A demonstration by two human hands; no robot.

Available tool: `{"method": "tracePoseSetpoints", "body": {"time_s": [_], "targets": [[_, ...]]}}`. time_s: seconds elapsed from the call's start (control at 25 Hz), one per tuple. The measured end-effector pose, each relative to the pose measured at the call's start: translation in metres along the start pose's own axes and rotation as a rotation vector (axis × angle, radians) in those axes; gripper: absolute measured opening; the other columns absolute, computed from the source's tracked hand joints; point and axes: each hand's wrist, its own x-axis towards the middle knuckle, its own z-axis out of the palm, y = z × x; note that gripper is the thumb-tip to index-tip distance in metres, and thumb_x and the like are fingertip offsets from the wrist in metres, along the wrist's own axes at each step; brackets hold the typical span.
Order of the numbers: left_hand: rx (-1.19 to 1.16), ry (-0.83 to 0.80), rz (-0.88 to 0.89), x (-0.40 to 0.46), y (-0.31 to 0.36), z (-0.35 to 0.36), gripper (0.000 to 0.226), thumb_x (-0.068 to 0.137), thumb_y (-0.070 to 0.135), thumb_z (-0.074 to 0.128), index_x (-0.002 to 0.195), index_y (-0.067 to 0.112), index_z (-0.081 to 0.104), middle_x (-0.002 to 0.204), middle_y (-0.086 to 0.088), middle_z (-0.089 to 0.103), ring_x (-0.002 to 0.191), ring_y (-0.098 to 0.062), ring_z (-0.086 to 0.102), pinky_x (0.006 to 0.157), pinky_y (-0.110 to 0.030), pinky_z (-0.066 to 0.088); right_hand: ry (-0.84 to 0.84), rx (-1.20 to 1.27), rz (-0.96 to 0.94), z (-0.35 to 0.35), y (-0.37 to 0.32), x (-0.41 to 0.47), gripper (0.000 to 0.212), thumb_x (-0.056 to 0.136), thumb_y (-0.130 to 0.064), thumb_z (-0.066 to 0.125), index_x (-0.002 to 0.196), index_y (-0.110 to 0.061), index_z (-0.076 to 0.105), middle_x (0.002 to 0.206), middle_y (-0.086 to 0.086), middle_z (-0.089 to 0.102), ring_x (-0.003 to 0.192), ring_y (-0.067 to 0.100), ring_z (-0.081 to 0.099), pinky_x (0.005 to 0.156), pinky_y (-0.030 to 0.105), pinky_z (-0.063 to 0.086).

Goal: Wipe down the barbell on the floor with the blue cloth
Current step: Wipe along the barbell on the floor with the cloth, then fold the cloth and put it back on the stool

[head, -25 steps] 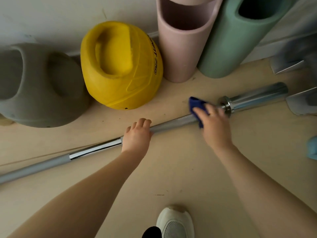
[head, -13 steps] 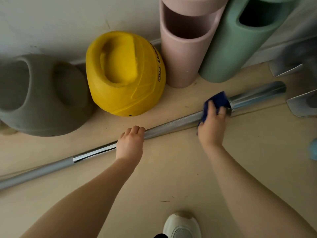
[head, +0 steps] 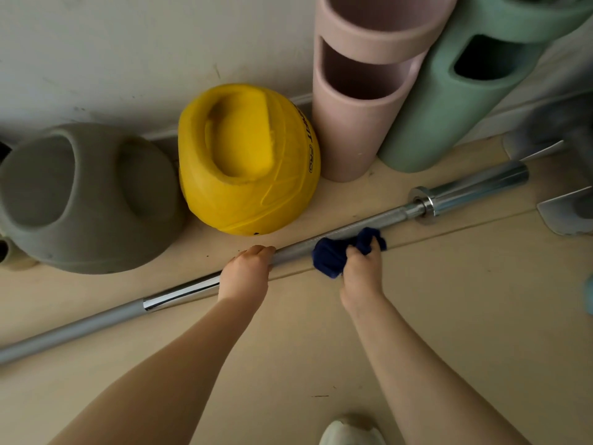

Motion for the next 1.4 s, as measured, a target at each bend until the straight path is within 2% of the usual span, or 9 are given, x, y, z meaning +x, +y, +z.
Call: {"method": "tracePoseSetpoints", "body": {"time_s": [0.08, 0.28, 0.4, 0.6, 0.72, 0.88, 1.08, 1.28, 1.4], "targets": [[-0.004, 0.017, 0.015, -0.001, -0.001, 0.001, 0.038, 0.095, 0.014, 0.051, 0.132, 0.018, 0.051, 0.130, -0.003, 0.057, 0.110, -0.029, 0.057, 0.087, -0.035, 0.049, -0.154, 0.204, 0.020, 0.003, -0.002, -0.009, 0.041, 0.073, 0.015, 0.020, 0.072, -0.023, 0.008, 0.066, -0.002, 0.019, 0.048, 0.018, 0.015, 0.045, 0.024, 0.020], [-0.102, 0.024, 0.027, -0.003, -0.002, -0.001, 0.037, 0.092, 0.006, 0.053, 0.128, 0.015, 0.056, 0.127, -0.005, 0.060, 0.109, -0.032, 0.058, 0.083, -0.036, 0.050, -0.075, 0.496, 0.062, 0.002, -0.016, 0.008, 0.037, 0.064, 0.008, 0.016, 0.078, -0.022, -0.002, 0.062, -0.009, 0.011, 0.045, 0.006, 0.009, 0.054, 0.025, 0.008], [-0.107, -0.004, 0.034, -0.006, -0.007, -0.005, 0.040, 0.094, 0.010, 0.048, 0.132, 0.021, 0.051, 0.134, 0.001, 0.055, 0.117, -0.025, 0.054, 0.090, -0.033, 0.048, -0.140, 0.321, 0.128, 0.015, -0.005, -0.007, 0.052, 0.043, -0.001, 0.022, 0.084, -0.024, -0.002, 0.062, -0.009, 0.016, 0.042, 0.006, 0.015, 0.055, 0.027, 0.010], [-0.298, -0.065, 0.062, -0.013, -0.017, -0.016, 0.045, 0.092, -0.002, 0.041, 0.133, 0.013, 0.049, 0.136, -0.005, 0.052, 0.123, -0.023, 0.048, 0.103, -0.026, 0.036, 0.042, 0.216, 0.214, 0.025, -0.011, -0.012, 0.039, 0.070, 0.002, 0.023, 0.061, -0.029, 0.003, 0.053, -0.005, 0.030, 0.039, 0.011, 0.025, 0.043, 0.020, 0.015], [-0.493, -0.094, -0.030, -0.011, -0.018, -0.024, 0.039, 0.095, 0.001, 0.036, 0.129, 0.010, 0.053, 0.133, -0.006, 0.054, 0.122, -0.021, 0.047, 0.101, -0.022, 0.032, 0.099, 0.057, 0.246, 0.047, 0.006, -0.027, 0.031, 0.084, 0.001, 0.041, 0.071, -0.027, 0.038, 0.077, 0.002, 0.047, 0.057, 0.017, 0.048, 0.053, 0.025, 0.041], [-0.762, -0.168, -0.111, -0.016, -0.027, -0.027, 0.036, 0.099, 0.008, 0.031, 0.122, 0.013, 0.057, 0.121, -0.002, 0.059, 0.118, -0.019, 0.049, 0.097, -0.020, 0.031, -0.233, 0.069, 0.411, 0.061, 0.023, -0.068, 0.025, 0.092, -0.003, 0.038, 0.071, -0.015, 0.046, 0.064, 0.005, 0.054, 0.043, 0.012, 0.052, 0.045, 0.022, 0.042], [-0.899, -0.211, 0.071, -0.034, -0.038, -0.040, 0.032, 0.101, 0.024, 0.032, 0.122, 0.023, 0.057, 0.120, 0.008, 0.058, 0.119, -0.011, 0.050, 0.104, -0.024, 0.036, -0.527, -0.308, 0.123, 0.019, 0.005, -0.089, 0.021, 0.088, -0.007, 0.055, 0.103, -0.017, 0.064, 0.095, 0.005, 0.066, 0.090, 0.021, 0.061, 0.084, 0.033, 0.048], [-0.767, -0.303, 0.369, -0.054, -0.039, -0.072, 0.029, 0.071, 0.053, 0.056, 0.093, 0.034, 0.059, 0.097, 0.011, 0.063, 0.093, -0.009, 0.058, 0.087, -0.024, 0.046, -0.680, -0.541, -0.075, 0.014, -0.032, -0.120, 0.016, 0.087, -0.004, 0.056, 0.089, -0.016, 0.067, 0.089, 0.006, 0.066, 0.086, 0.018, 0.062, 0.080, 0.029, 0.050], [-0.728, -0.325, 0.356, -0.051, -0.039, -0.095, 0.029, 0.070, 0.036, 0.078, 0.077, 0.023, 0.053, 0.073, 0.007, 0.059, 0.063, -0.003, 0.055, 0.064, -0.023, 0.046, -0.622, -0.433, -0.140, 0.011, -0.049, -0.132, 0.014, 0.085, -0.013, 0.056, 0.079, -0.016, 0.069, 0.081, 0.003, 0.067, 0.079, 0.013, 0.062, 0.071, 0.022, 0.050]]}}
